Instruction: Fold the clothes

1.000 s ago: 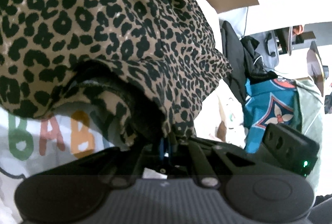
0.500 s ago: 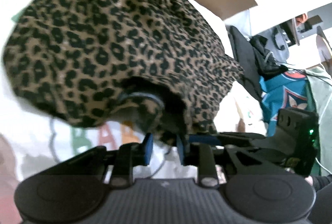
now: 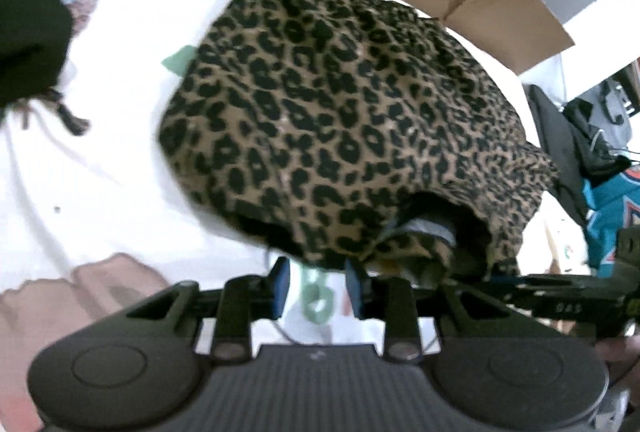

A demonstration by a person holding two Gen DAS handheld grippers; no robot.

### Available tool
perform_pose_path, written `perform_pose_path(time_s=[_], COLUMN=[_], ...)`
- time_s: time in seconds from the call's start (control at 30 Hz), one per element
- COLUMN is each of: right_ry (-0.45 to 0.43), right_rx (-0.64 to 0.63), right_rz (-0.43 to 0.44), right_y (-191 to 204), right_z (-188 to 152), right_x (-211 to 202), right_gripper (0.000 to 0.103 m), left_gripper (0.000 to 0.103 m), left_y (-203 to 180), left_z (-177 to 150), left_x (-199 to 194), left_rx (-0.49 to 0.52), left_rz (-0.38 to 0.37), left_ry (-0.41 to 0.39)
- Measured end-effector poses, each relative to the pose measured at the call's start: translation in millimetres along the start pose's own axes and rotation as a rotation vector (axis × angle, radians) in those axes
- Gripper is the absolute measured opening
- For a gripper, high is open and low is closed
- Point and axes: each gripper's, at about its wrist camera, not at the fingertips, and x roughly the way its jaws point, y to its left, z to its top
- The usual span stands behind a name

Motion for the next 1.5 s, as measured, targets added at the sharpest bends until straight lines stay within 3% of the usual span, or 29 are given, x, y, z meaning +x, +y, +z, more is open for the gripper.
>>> perform_pose_path(time_s=[0.17,0.43,0.5,0.57,0.9,1.0,1.07,1.1,1.5], right_ry=[-0.014,-0.088,-0.095,-0.105,-0.16,-0.148,-0.143,-0.14,-0.139], right_rx=[0.013,-0.11,-0.117,-0.125,-0.204,-0.194,-0.184,-0.179,-0.097], right_rz=[-0.04,-0.088,-0.093,-0.099,-0.157,-0.154,-0.148,-0.144,-0.149], right_y=[-8.2,7.7,8.8,9.8,18.0,15.4,12.6,11.1,-16.7], right_z=[-2.2,2.5,3.8,4.7,6.0,5.9,4.8,4.1,2.7], right_x=[-7.2,-20.4,-20.9,-22.7,-28.2,-24.7,-25.2,-25.7,-36.1], right_gripper=[0.042,0.041,0.025,0.021,0.022,0.02,0.005,0.004,0.001], left_gripper=[0.032,0.032,0.032,0.032,0.032,0.032,0.032,0.032,0.036], left_y=[9.9,14.1,13.0,12.4,17.9,18.1,18.5,19.2,27.7], left_z=[-3.8,-6.9,-7.0,-7.1,-7.6,-8.2,-8.4,-8.0,0.5], left_x=[-1.2,-1.0,-1.4,-1.9,2.1,3.2,3.7,3.9,13.5], left_rx=[-0.011,-0.013,-0.006,0.003,-0.001,0.004,0.007,0.008,0.03], left_rz=[0.05,0.077,0.079,0.081,0.106,0.107,0.11,0.113,0.149], left_ry=[-0.007,-0.014,-0.015,-0.017,-0.019,-0.017,-0.017,-0.019,-0.065])
